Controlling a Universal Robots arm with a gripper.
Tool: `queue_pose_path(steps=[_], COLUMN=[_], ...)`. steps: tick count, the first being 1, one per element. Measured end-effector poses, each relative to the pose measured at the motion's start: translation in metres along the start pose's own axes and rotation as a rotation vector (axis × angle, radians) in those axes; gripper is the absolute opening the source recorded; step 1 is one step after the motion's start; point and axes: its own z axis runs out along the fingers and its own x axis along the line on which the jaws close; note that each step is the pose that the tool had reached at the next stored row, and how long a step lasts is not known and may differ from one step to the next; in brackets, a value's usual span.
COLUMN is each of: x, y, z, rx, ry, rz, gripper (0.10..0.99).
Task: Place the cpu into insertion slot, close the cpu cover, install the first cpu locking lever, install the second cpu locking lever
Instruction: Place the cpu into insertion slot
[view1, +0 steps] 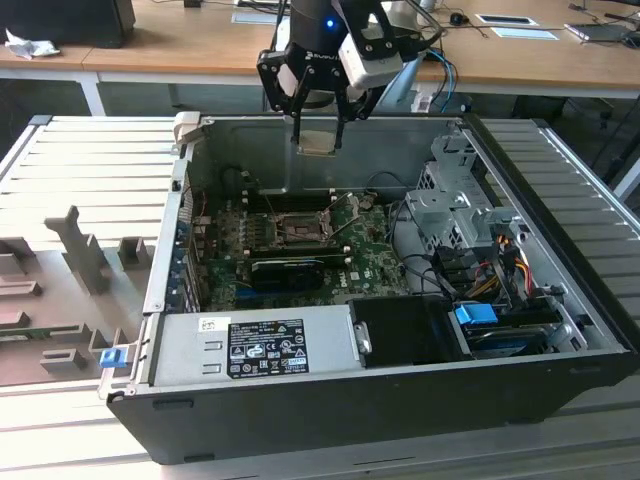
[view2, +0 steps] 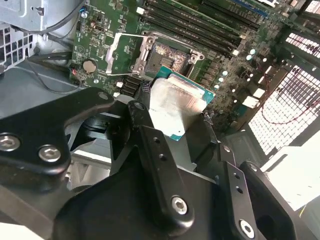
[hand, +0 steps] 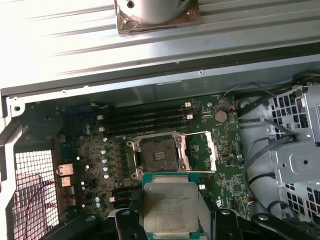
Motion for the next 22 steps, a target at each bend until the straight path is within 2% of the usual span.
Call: queue_pose_path(steps=[22], x=[-0.0001], y=[-0.0002], z=[0.0024], rx=[-0.001], ry=[-0.0142], rz=[0.154], gripper=[0.529])
